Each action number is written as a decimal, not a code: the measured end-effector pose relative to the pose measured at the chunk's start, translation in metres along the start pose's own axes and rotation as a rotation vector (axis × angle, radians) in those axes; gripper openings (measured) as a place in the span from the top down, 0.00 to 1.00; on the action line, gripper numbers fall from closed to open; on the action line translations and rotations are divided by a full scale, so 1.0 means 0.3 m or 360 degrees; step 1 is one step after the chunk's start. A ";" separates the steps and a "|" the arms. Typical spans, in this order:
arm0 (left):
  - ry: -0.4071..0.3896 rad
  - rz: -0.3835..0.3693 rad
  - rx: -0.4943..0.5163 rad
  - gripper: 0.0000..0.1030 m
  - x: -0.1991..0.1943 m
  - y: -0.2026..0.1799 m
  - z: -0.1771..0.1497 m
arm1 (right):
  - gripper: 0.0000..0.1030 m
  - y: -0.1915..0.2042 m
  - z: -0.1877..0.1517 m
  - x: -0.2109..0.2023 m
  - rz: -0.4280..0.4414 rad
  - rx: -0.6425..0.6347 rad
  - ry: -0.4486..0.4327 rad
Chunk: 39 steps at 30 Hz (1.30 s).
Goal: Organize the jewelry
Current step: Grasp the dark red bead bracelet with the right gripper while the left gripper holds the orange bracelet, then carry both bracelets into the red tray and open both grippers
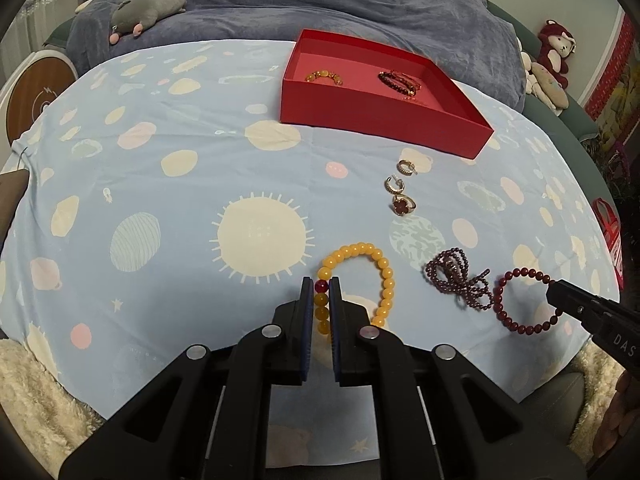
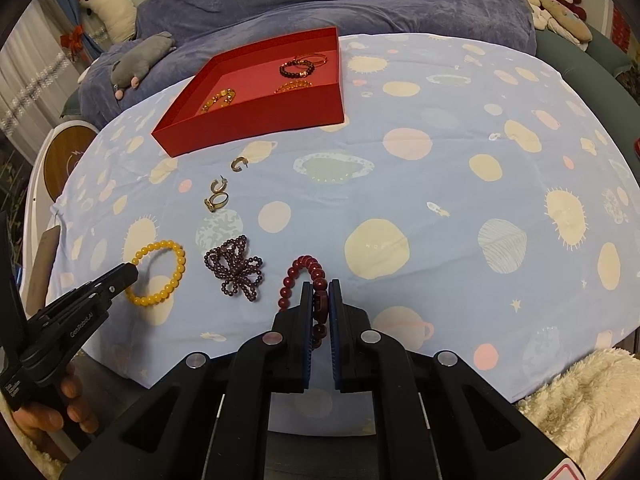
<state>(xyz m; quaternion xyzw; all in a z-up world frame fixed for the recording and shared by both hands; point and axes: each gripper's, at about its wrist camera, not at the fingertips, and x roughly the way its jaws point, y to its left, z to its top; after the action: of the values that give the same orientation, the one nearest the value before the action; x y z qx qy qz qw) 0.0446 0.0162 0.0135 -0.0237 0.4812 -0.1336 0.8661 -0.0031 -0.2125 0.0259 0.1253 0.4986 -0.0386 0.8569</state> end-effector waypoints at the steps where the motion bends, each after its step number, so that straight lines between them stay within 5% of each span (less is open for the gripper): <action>1: -0.0002 -0.0014 -0.0013 0.93 -0.008 -0.003 0.006 | 0.93 -0.002 0.004 -0.008 0.0007 0.0003 -0.0005; 12: -0.0094 -0.0118 0.0055 0.93 -0.107 -0.086 0.125 | 0.93 0.043 0.094 -0.078 0.0077 -0.0025 -0.0105; 22: -0.0246 -0.0224 0.0104 0.93 -0.136 -0.139 0.413 | 0.93 0.082 0.327 -0.077 0.0123 -0.0092 -0.0223; 30: -0.0309 -0.0269 0.0140 0.93 -0.041 -0.187 0.684 | 0.93 0.140 0.596 0.010 0.0176 -0.0126 -0.0283; 39: -0.0240 -0.0249 0.0085 0.93 0.202 -0.159 0.899 | 0.93 0.211 0.811 0.225 0.0257 -0.0149 -0.0228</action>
<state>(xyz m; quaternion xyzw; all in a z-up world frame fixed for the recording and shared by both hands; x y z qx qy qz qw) 0.2915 -0.0686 0.1160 -0.0480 0.4077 -0.2113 0.8870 0.2484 -0.2090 0.0933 0.1219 0.4257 0.0450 0.8955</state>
